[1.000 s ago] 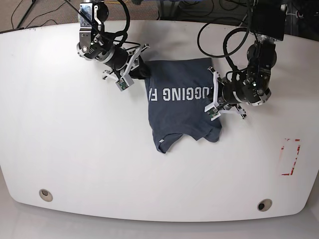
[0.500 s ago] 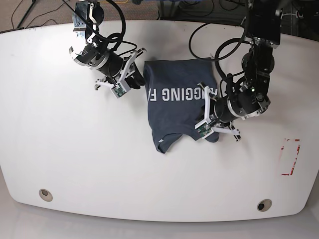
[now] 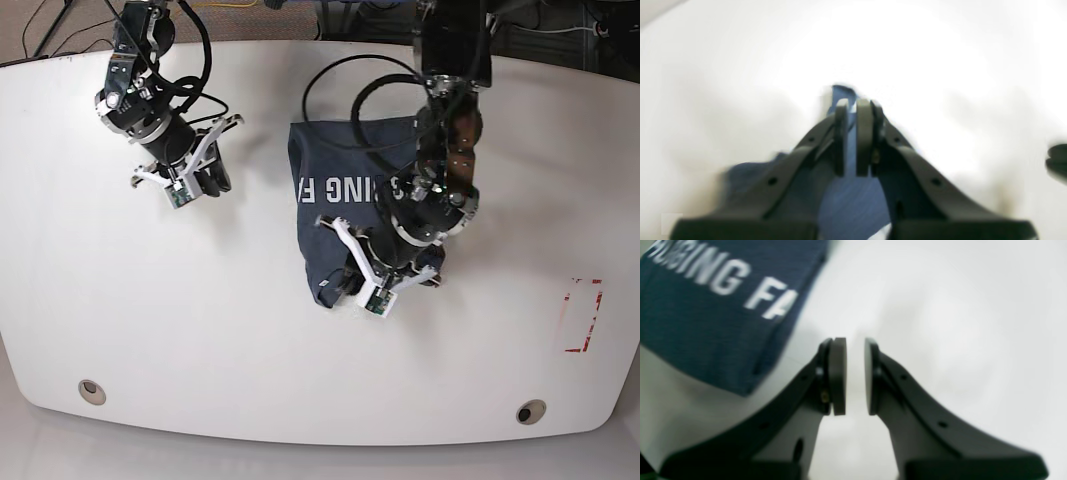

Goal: Layout the t-shirt on the table in an organized manner, then fold the t-shirt properly
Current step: 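Release the right gripper and drag the bundle with the left gripper to the table edge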

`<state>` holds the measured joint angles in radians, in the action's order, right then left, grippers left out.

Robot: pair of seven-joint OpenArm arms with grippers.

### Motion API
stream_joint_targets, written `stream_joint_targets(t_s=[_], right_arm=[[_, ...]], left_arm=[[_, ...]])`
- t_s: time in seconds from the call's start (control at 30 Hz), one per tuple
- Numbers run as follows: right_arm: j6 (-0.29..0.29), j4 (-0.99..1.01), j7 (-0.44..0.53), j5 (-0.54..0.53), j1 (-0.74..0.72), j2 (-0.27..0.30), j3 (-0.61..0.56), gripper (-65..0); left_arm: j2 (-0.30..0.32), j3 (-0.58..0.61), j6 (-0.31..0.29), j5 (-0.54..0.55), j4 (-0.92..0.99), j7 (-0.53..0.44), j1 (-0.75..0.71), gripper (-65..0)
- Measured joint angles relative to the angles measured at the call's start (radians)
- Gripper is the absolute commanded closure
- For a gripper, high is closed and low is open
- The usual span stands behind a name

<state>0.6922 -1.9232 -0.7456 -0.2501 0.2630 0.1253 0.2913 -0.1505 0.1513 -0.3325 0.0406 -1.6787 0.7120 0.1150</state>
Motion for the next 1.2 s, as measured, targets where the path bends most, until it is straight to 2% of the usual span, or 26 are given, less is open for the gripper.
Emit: stream_joint_targets(t_s=[0.1, 0.27, 0.43, 0.53, 0.7, 0.87, 1.03, 1.2], right_arm=[[0.000, 0.000, 0.000, 0.001, 0.001, 0.002, 0.011, -9.4], [0.008, 0.000, 0.000, -0.004, 0.000, 0.019, 0.008, -9.4], [0.007, 0.001, -0.001, -0.004, -0.001, 0.019, 0.009, -9.4], [0.006, 0.001, -0.002, -0.005, -0.001, 0.019, 0.011, -9.4], [0.008, 0.001, 0.000, -0.012, -0.001, 0.016, 0.008, -9.4], [0.004, 0.001, -0.001, -0.009, -0.001, 0.019, 0.011, -9.4], [0.005, 0.001, -0.004, -0.009, -0.012, 0.017, 0.009, -9.4], [0.005, 0.001, 0.000, -0.012, -0.018, 0.016, 0.009, -9.4]], left_arm=[[-0.003, 0.055, 0.050, -0.047, 0.076, -0.106, -0.028, -3.1], [0.003, 0.151, 0.130, -0.077, 0.229, -0.206, -0.050, -3.1], [-0.005, 0.151, 0.165, -0.055, 0.374, -0.238, -0.048, -2.9], [0.000, 0.133, 0.160, -0.014, 0.441, -0.310, -0.043, -2.9], [0.039, 0.134, 0.122, 0.056, 0.537, -0.395, -0.013, -2.9], [0.113, 0.136, 0.024, 0.155, 0.563, -0.405, -0.001, -2.6], [0.244, 0.136, -0.103, 0.266, 0.524, -0.348, -0.013, -2.5], [0.404, 0.126, -0.160, 0.297, 0.433, -0.339, -0.067, -2.8]])
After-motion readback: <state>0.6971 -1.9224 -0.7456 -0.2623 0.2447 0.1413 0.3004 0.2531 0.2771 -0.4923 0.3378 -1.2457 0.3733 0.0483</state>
